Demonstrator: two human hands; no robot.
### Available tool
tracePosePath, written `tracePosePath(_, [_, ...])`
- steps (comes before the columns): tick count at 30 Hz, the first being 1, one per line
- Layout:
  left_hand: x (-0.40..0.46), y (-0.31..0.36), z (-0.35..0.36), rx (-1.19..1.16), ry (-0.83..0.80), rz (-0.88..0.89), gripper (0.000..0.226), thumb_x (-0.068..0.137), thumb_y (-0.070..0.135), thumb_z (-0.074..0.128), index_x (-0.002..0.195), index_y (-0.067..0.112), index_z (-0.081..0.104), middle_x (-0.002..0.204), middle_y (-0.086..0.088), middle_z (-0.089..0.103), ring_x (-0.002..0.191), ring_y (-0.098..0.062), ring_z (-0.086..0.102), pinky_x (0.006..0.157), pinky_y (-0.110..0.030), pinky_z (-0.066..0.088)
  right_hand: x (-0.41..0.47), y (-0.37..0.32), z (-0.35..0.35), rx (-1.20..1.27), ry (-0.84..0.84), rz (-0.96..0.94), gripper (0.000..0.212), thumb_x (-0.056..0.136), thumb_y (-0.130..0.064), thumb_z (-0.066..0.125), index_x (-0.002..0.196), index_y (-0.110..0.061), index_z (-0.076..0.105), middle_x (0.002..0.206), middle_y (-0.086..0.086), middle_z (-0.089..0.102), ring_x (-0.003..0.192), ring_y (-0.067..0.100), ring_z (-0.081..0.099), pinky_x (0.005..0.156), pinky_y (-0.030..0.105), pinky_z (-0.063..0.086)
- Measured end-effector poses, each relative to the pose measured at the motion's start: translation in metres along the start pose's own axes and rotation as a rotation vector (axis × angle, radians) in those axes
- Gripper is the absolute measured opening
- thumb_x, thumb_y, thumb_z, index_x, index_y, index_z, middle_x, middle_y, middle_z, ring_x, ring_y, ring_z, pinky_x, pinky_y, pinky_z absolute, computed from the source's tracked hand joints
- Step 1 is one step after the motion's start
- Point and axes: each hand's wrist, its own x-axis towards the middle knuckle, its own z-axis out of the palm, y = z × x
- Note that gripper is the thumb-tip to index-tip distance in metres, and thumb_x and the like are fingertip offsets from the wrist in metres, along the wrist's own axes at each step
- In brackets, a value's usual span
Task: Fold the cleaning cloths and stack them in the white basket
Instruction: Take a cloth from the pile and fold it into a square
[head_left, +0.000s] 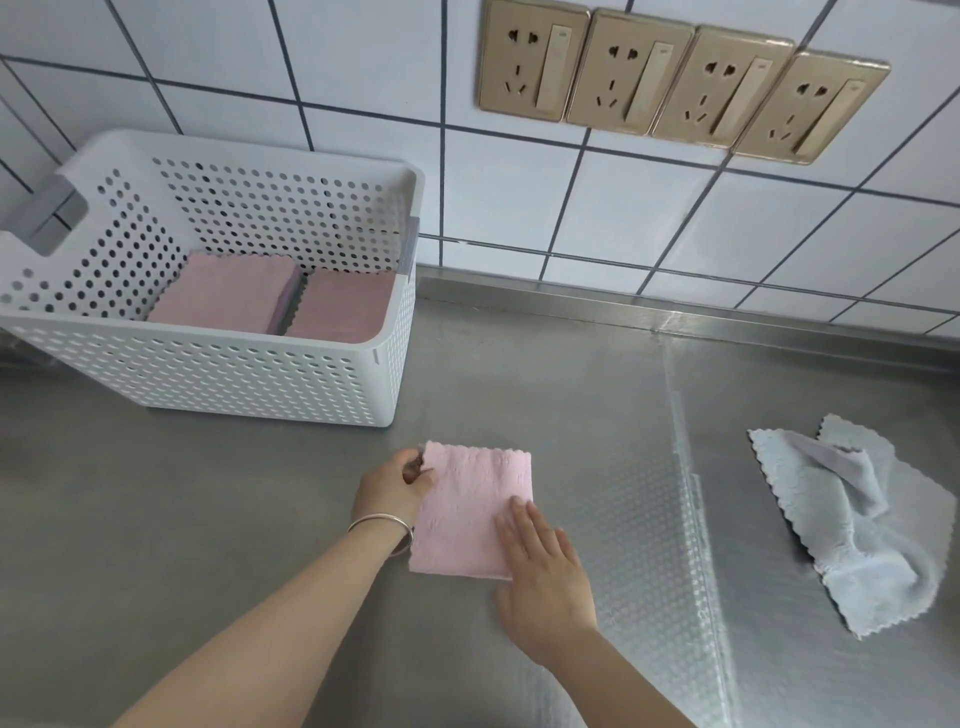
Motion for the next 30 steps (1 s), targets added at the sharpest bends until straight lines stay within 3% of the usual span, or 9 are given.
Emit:
tracePosePath(2, [-0.005, -0.004, 0.001, 0.029, 0.109, 0.075, 0.040, 0.080, 0.025, 0.067, 0.119, 0.021, 0.056, 0.108, -0.002, 0.065, 0.097, -0.023, 0.062, 0.081, -0.030, 0.046, 0.004, 0.000, -0.010, -0.019, -0.006, 0.008, 0.059, 0.069, -0.039, 0.038, 0.114, -0.014, 0.067, 0.127, 0.005, 0.061, 0.114, 0.021, 0.060, 0.086, 0.039, 0.054])
tracePosePath(5, [-0.013, -0.012, 0.010, 0.353, 0.287, 0.451, 0.048, 0.070, 0.026, 0.067, 0.116, 0.021, 0.055, 0.111, -0.004, 0.060, 0.099, -0.025, 0.054, 0.079, -0.036, 0.048, 0.023, 0.000, -0.017, -0.032, 0.022, -0.006, 0.053, 0.077, -0.040, 0.036, 0.110, -0.014, 0.069, 0.123, 0.004, 0.063, 0.115, 0.020, 0.058, 0.087, 0.036, 0.053])
tracePosePath(8, [-0.021, -0.016, 0.027, 0.636, 0.158, 0.770, 0.055, 0.072, 0.042, 0.046, 0.123, 0.023, 0.054, 0.125, 0.003, 0.060, 0.119, -0.016, 0.041, 0.099, -0.034, 0.031, 0.043, 0.003, -0.013, -0.056, -0.031, -0.042, 0.056, 0.081, -0.037, 0.032, 0.116, -0.011, 0.066, 0.128, 0.006, 0.059, 0.126, 0.021, 0.040, 0.091, 0.043, 0.051])
tracePosePath(11, [-0.022, -0.025, 0.039, 0.761, 0.037, 0.819, 0.064, 0.080, 0.048, 0.039, 0.135, 0.015, 0.041, 0.142, -0.004, 0.046, 0.134, -0.023, 0.031, 0.106, -0.040, 0.021, 0.050, 0.010, -0.003, -0.065, -0.105, -0.016, 0.062, 0.084, -0.045, 0.031, 0.128, -0.009, 0.055, 0.138, 0.005, 0.050, 0.139, 0.019, 0.017, 0.105, 0.044, 0.034])
tracePosePath(15, [-0.016, -0.028, 0.038, 0.787, 0.005, 0.797, 0.068, 0.082, 0.053, 0.037, 0.139, 0.017, 0.032, 0.147, -0.010, 0.037, 0.137, -0.025, 0.027, 0.108, -0.040, 0.018, 0.049, 0.018, 0.007, -0.063, -0.199, 0.014, 0.066, 0.097, -0.050, 0.010, 0.144, -0.008, 0.029, 0.149, 0.003, 0.032, 0.144, 0.013, -0.006, 0.109, 0.041, 0.016])
tracePosePath(20, [-0.015, -0.030, 0.042, 0.784, -0.018, 0.740, 0.065, 0.083, 0.053, 0.034, 0.139, 0.019, 0.032, 0.146, -0.011, 0.039, 0.136, -0.024, 0.025, 0.111, -0.037, 0.010, 0.054, 0.016, 0.006, -0.007, -0.277, 0.031, 0.072, 0.094, -0.052, 0.002, 0.137, -0.007, 0.040, 0.145, 0.005, 0.041, 0.137, 0.016, 0.030, 0.108, 0.038, 0.023])
tracePosePath(24, [-0.012, -0.023, 0.040, 0.751, 0.010, 0.708, 0.063, 0.073, 0.048, 0.041, 0.131, 0.022, 0.047, 0.138, -0.007, 0.050, 0.130, -0.022, 0.033, 0.107, -0.034, 0.021, 0.063, 0.017, -0.017, 0.041, -0.338, -0.014, 0.077, 0.085, -0.058, 0.002, 0.149, -0.015, 0.003, 0.154, -0.008, -0.010, 0.144, 0.010, -0.004, 0.116, 0.035, 0.002])
tracePosePath(27, [-0.022, -0.011, 0.030, 0.461, 0.156, 0.391, 0.046, 0.068, 0.029, 0.056, 0.112, 0.016, 0.062, 0.122, -0.006, 0.057, 0.112, -0.030, 0.052, 0.091, -0.036, 0.044, 0.061, 0.018, -0.033, 0.268, -0.218, 0.214, 0.056, 0.090, -0.030, 0.041, 0.143, -0.016, 0.029, 0.148, 0.000, 0.030, 0.132, 0.018, 0.033, 0.106, 0.028, 0.033])
tracePosePath(30, [-0.034, -0.008, 0.019, 0.270, 0.323, 0.006, 0.024, 0.074, 0.027, 0.065, 0.095, 0.016, 0.064, 0.109, -0.009, 0.054, 0.103, -0.031, 0.049, 0.084, -0.036, 0.042, 0.053, 0.018, -0.039, 0.616, -0.136, 0.616, 0.042, 0.087, -0.018, 0.048, 0.129, -0.014, 0.046, 0.124, 0.002, 0.052, 0.110, 0.020, 0.052, 0.084, 0.029, 0.045])
